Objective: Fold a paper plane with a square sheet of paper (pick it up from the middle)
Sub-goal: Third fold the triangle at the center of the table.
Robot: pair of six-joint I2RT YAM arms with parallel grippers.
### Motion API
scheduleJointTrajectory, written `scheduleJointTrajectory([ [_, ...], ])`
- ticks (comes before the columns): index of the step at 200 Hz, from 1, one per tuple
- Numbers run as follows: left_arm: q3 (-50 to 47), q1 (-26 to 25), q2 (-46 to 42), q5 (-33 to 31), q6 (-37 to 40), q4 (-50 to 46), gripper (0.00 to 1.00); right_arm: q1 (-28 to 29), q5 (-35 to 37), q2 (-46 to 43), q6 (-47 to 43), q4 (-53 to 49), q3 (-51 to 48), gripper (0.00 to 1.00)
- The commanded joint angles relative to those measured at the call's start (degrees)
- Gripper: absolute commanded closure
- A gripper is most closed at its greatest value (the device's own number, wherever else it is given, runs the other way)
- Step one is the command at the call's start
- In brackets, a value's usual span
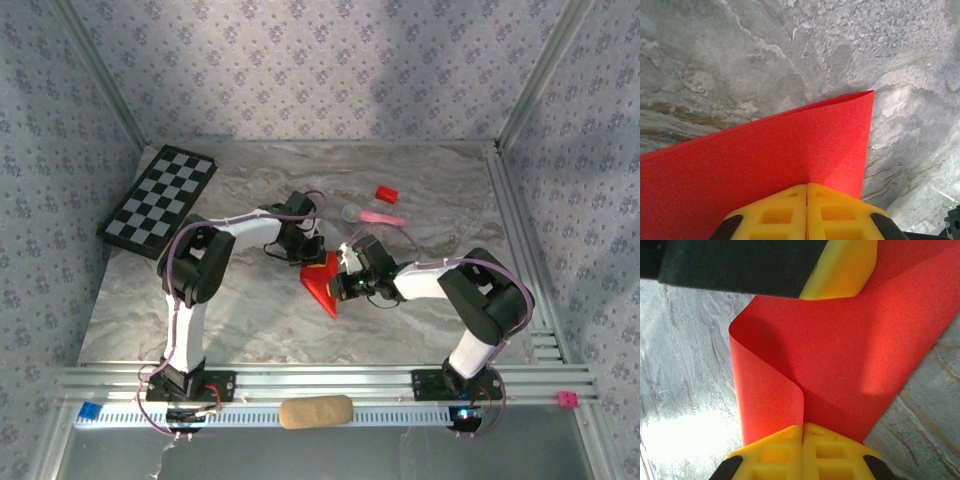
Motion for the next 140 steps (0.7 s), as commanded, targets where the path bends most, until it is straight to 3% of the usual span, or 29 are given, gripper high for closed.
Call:
scheduleJointTrajectory([
  [1,-1.35,-0.55,-0.84,-1.85,-0.9,0.25,0.91,0.51,0.97,-0.76,0.5,-1.33,-0.92,0.99],
  [82,-0.45,-0.44,-2.84,-3.18,-1.52,0.4,0.88,0.7,1.91,0.64,0.72,-0.3,-1.38,0.99],
  [140,-1.29,-0.23,-9.2,-6.46,-3.3,-0.07,0.75,0.51,1.8,0.79,0.63,-0.35,-1.44,0.99],
])
